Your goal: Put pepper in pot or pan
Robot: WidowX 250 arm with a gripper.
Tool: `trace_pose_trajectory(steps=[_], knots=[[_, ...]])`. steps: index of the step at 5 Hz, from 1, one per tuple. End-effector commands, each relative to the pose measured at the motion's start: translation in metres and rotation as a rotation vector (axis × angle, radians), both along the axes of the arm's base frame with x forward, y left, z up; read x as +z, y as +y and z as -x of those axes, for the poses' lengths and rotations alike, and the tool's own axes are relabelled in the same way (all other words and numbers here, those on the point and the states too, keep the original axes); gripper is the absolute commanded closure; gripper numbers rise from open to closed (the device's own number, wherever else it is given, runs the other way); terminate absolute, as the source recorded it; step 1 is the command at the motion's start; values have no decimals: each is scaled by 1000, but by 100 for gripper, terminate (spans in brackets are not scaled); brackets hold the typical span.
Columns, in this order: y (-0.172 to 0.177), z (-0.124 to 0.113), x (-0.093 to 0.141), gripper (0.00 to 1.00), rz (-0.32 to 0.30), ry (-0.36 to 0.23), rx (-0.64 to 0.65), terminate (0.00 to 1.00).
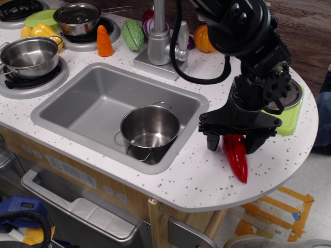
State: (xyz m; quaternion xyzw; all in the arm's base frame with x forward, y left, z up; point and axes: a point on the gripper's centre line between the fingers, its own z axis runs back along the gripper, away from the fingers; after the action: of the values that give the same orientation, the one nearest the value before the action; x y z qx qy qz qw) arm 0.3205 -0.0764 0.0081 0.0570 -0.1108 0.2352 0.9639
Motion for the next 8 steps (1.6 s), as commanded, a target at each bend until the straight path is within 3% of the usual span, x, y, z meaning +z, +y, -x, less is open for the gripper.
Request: trace_pose_trajectory(steps=[1,3,4,5,6,7,8], knots=[[9,-6,30,100,0,2,-61,0],[75,-1,76,100,-157,88,-175,0],[114,5,68,100,-220,69,-271,0],[141,8,53,100,-209,53,-335,0],[143,4,37,0,-185,19,-367,0],[135,1,24,0,-139,-1,-363,0],[135,1,24,0,-139,-1,-363,0]])
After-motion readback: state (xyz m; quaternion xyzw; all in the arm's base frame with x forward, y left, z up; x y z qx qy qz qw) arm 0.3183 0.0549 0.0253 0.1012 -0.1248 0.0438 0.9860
